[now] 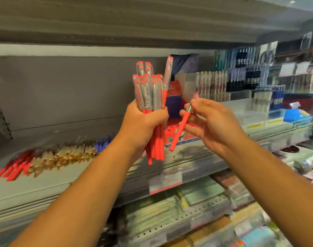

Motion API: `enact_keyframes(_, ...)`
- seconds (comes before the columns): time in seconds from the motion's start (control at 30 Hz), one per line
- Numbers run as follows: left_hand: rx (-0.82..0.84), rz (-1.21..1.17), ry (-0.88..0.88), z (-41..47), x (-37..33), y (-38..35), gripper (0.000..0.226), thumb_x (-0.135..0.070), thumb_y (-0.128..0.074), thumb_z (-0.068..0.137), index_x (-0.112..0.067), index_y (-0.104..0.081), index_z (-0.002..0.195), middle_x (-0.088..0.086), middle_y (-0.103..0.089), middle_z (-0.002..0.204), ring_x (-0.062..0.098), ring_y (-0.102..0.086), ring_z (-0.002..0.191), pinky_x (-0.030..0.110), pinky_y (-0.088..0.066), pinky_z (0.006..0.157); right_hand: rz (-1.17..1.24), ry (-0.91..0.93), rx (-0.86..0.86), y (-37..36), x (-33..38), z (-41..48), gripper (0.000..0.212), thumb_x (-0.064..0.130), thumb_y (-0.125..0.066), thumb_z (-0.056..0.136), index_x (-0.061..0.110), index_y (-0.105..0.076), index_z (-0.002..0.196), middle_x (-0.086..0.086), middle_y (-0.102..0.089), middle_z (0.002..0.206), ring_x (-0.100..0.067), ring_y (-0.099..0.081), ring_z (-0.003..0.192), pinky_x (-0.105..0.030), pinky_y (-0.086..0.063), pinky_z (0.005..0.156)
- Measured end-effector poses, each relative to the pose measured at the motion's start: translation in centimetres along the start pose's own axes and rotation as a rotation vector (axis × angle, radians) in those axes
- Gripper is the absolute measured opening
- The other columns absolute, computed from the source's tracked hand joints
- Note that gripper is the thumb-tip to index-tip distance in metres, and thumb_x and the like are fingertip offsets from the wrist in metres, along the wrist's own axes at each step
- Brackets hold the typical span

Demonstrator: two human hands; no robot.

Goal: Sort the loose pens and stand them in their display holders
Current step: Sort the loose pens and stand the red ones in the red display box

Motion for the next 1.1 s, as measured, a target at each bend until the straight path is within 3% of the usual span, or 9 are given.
enact_keyframes(0.07,-0.023,0.008,0.002,0.1,0.5,-1.6,0.024,0.0,-0.058,0.06,-0.001,-0.058,0.083,0.014,-0.046,0.063,0.024,-0.041,0.057,0.041,-0.038,0.06,-0.019,-0.01,0.004,1.8,0.6,0.4,0.014,0.012,-0.059,0.096,0.012,-0.064,0.083,-0.002,-0.071,0.074,-0.018,-0.074,0.074,-0.032,-0.057,0.054)
enact_keyframes(0.23,-0.039,0.045,0.01,2.0,1.4,-3.8,0.016,0.0,-0.057,0.059,-0.002,-0.056,0.074,0.011,-0.048,0.055,0.022,-0.044,0.047,0.029,-0.042,0.048,-0.048,-0.012,0.002,4.5,1.5,2.6,0.008,0.011,-0.06,0.095,0.011,-0.063,0.088,-0.004,-0.071,0.079,-0.02,-0.075,0.077,-0.034,-0.057,0.056)
enact_keyframes(0.6,-0.095,0.116,-0.012,10.0,3.6,-2.6,0.011,-0.003,-0.056,0.06,-0.009,-0.052,0.069,0.006,-0.046,0.052,0.021,-0.041,0.048,0.027,-0.04,0.049,-0.137,0.062,0.065,4.4,0.6,11.6,0.012,0.01,-0.062,0.095,0.005,-0.06,0.105,-0.006,-0.073,0.085,-0.022,-0.075,0.083,-0.03,-0.058,0.061)
enact_keyframes(0.73,-0.134,0.185,0.033,12.4,4.5,-1.9,0.005,-0.009,-0.06,0.06,-0.01,-0.055,0.062,0.008,-0.049,0.051,0.021,-0.044,0.042,0.025,-0.041,0.045,-0.157,0.097,0.058,4.1,-0.2,15.5,0.017,0.008,-0.066,0.091,0.008,-0.058,0.107,-0.014,-0.072,0.099,-0.025,-0.074,0.084,-0.037,-0.06,0.065)
enact_keyframes(0.83,-0.172,0.266,0.032,14.4,4.8,-1.6,0.005,-0.013,-0.061,0.058,-0.015,-0.059,0.055,0.009,-0.052,0.05,0.02,-0.048,0.041,0.026,-0.043,0.047,-0.179,0.106,0.094,3.1,-1.4,18.3,0.016,-0.001,-0.066,0.089,0.011,-0.059,0.095,-0.009,-0.072,0.087,-0.024,-0.073,0.077,-0.042,-0.061,0.064)
enact_keyframes(0.9,-0.236,0.264,0.021,15.8,5.2,-1.2,0.008,-0.013,-0.062,0.057,-0.012,-0.062,0.065,0.007,-0.054,0.049,0.02,-0.051,0.041,0.028,-0.045,0.048,-0.217,0.109,0.138,2.1,-1.9,20.1,0.023,-0.006,-0.063,0.088,0.017,-0.058,0.086,-0.004,-0.068,0.078,-0.018,-0.07,0.066,-0.041,-0.06,0.059)
enact_keyframes(0.97,-0.326,0.254,0.012,17.0,5.8,-0.6,0.017,-0.013,-0.065,0.056,-0.013,-0.062,0.072,0.006,-0.057,0.048,0.021,-0.052,0.041,0.028,-0.046,0.047,-0.243,0.108,0.189,1.2,-2.3,21.9,0.031,-0.011,-0.059,0.088,0.019,-0.055,0.089,-0.012,-0.066,0.086,-0.017,-0.068,0.06,-0.04,-0.06,0.053)
enact_keyframes(1.1,-0.404,0.362,0.019,17.5,7.8,0.8,0.012,-0.013,-0.064,0.057,-0.015,-0.062,0.069,0.007,-0.06,0.051,0.021,-0.055,0.042,0.029,-0.047,0.045,-0.407,0.264,0.271,0.2,-2.9,24.6,0.037,-0.006,-0.064,0.087,0.03,-0.055,0.093,-0.027,-0.064,0.093,-0.038,-0.07,0.075,-0.059,-0.058,0.06)
Point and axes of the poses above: each hand's wrist, its own z-axis towards the middle knuckle, its own y-axis out of the back of the hand, x = y × z, the point moved 6 cm from there along z, towards the middle knuckle
